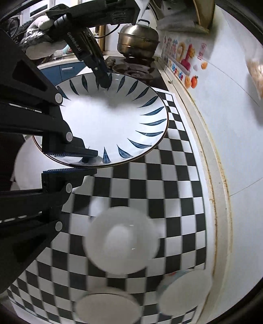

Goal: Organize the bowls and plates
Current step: 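Lift the blue-striped plate and lower it onto the plate stack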

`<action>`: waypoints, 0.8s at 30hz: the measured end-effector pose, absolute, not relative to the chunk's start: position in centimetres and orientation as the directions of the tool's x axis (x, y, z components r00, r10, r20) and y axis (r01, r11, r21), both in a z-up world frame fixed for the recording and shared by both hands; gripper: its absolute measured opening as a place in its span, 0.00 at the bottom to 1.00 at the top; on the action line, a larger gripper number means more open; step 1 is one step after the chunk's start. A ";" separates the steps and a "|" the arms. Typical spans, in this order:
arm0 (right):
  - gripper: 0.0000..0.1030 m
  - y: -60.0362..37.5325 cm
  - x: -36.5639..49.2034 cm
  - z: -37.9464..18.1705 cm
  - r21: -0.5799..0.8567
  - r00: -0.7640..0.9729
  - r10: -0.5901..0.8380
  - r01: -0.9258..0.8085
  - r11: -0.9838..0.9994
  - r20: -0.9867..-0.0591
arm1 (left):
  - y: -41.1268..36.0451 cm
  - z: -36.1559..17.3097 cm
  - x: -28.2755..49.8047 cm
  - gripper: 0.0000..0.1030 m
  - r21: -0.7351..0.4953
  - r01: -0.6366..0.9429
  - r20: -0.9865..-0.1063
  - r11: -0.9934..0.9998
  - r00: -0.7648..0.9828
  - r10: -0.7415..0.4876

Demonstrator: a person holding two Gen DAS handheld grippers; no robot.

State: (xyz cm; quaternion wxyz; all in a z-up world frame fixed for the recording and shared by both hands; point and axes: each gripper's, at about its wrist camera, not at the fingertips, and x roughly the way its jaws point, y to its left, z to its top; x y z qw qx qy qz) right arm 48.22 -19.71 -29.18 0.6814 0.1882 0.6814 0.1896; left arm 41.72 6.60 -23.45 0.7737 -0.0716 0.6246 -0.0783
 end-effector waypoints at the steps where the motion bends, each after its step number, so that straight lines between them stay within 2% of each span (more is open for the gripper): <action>1: 0.10 -19.7 47.5 -29.0 0.517 0.003 0.517 -0.002 0.856 -0.856 | 6.6 -23.4 41.2 0.21 -0.207 0.035 -0.955 0.978 0.208 -0.210; 10: 0.10 -20.3 41.2 -30.2 0.511 -0.005 0.511 0.028 0.859 -0.859 | 5.8 -25.4 37.3 0.21 -0.201 0.060 -0.964 0.978 0.165 -0.208; 24: 0.10 -21.1 37.3 -36.9 0.450 -0.087 0.457 0.096 0.888 -0.885 | 3.5 -33.0 34.7 0.21 -0.154 0.088 -0.988 0.984 0.015 -0.156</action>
